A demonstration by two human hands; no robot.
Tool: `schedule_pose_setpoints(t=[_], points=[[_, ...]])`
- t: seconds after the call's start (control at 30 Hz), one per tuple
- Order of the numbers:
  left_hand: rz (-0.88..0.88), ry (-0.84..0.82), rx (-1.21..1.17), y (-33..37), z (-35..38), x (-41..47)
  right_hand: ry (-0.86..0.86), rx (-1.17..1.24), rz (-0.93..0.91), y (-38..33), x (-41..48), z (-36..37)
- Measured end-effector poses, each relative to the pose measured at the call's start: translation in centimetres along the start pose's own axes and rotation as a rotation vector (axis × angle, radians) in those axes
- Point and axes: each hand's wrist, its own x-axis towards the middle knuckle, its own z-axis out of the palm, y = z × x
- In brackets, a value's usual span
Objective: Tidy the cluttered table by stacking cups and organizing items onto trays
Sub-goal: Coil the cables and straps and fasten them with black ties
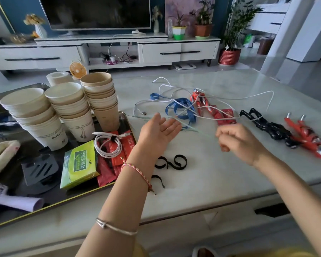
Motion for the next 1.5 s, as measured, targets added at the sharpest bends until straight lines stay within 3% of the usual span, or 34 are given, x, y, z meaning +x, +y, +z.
schedule_pose_setpoints(t=[0.1, 0.17, 0.4, 0.5, 0.67, 0.8, 0.87, 0.93, 1.07, 1.13, 1.33, 1.5], points=[[0.015, 0.006, 0.116, -0.1, 0.0, 0.2, -0.165, -0.041, 0.091, 0.6, -0.2, 0.1], [0.045, -0.018, 0.276, -0.6, 0.2, 0.2, -0.150, 0.087, 0.163, 0.5, 0.0, 0.6], [0.093, -0.384, 0.734, -2.1, 0.5, -1.2, -0.148, 0.560, 0.315, -1.7, 1.9, 3.3], [0.077, -0.487, 0.908, -2.3, 0.2, -1.7, -0.098, 0.628, 0.342, -2.6, 2.4, 3.5], [-0.024, -0.588, 1.071, -2.2, -0.2, -2.8, 0.100, 0.955, 0.359, -3.8, 2.6, 3.3], [-0.043, -0.363, 0.782, -1.6, 0.2, -2.5, 0.138, 0.780, 0.218, -3.9, 1.9, 2.6], [-0.025, -0.325, 0.577, -1.0, 0.3, -2.4, 0.149, 0.669, 0.167, -3.8, 1.3, 2.4], [-0.023, -0.339, 0.523, -0.6, 0.3, -2.5, 0.162, 0.619, 0.142, -3.8, 0.7, 2.5], [-0.077, -0.239, 1.021, -1.9, 0.3, -3.5, 0.177, 0.599, 0.127, -3.7, -0.1, 2.7], [-0.136, -0.230, 1.101, -2.6, 0.2, -3.8, 0.175, 0.591, 0.136, -3.7, -0.2, 2.5], [0.092, -0.233, 0.585, -2.4, 0.1, -3.0, 0.097, 0.355, 0.168, -3.7, -0.7, 2.9], [0.237, -0.266, 0.350, -1.8, -0.1, -3.9, 0.029, -0.053, -0.114, -4.2, -3.0, 4.1]])
